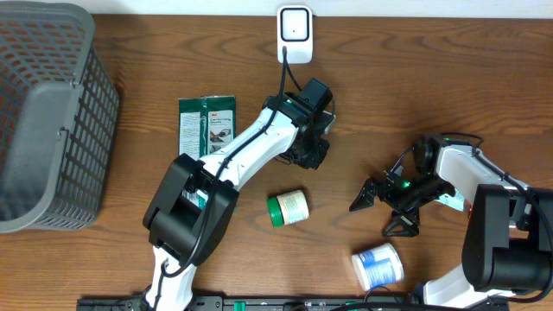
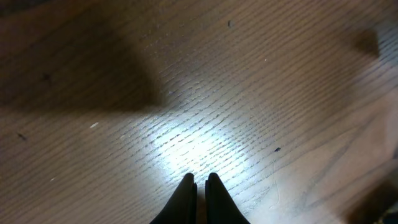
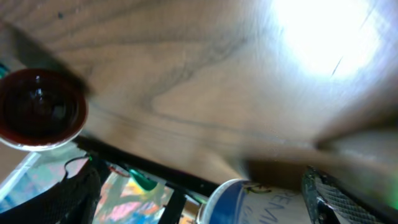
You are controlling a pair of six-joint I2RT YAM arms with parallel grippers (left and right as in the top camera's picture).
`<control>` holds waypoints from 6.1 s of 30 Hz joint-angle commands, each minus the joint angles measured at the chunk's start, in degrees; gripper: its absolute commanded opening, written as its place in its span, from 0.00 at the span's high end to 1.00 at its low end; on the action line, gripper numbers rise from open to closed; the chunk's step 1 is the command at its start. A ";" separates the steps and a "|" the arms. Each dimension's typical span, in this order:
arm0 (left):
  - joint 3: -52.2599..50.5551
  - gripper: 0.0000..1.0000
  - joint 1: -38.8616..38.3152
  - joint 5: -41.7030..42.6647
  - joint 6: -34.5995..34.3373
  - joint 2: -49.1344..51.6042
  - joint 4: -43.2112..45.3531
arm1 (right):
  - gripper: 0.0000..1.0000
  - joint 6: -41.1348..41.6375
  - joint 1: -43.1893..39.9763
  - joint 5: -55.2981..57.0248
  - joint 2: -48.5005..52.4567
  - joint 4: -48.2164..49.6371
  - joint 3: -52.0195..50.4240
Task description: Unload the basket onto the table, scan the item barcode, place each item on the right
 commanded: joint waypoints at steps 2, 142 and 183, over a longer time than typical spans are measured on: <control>1.73 0.92 0.90 -0.33 1.79 -1.18 -1.86 | 0.01 2.03 -0.17 1.20 0.37 1.42 -0.37; 8.15 0.91 12.35 9.35 5.88 -1.18 -12.74 | 0.99 9.09 8.79 7.54 -15.10 4.59 -9.79; 8.15 0.87 19.15 6.03 2.34 -1.18 -11.56 | 0.99 12.72 50.18 19.67 -23.34 -17.73 -0.57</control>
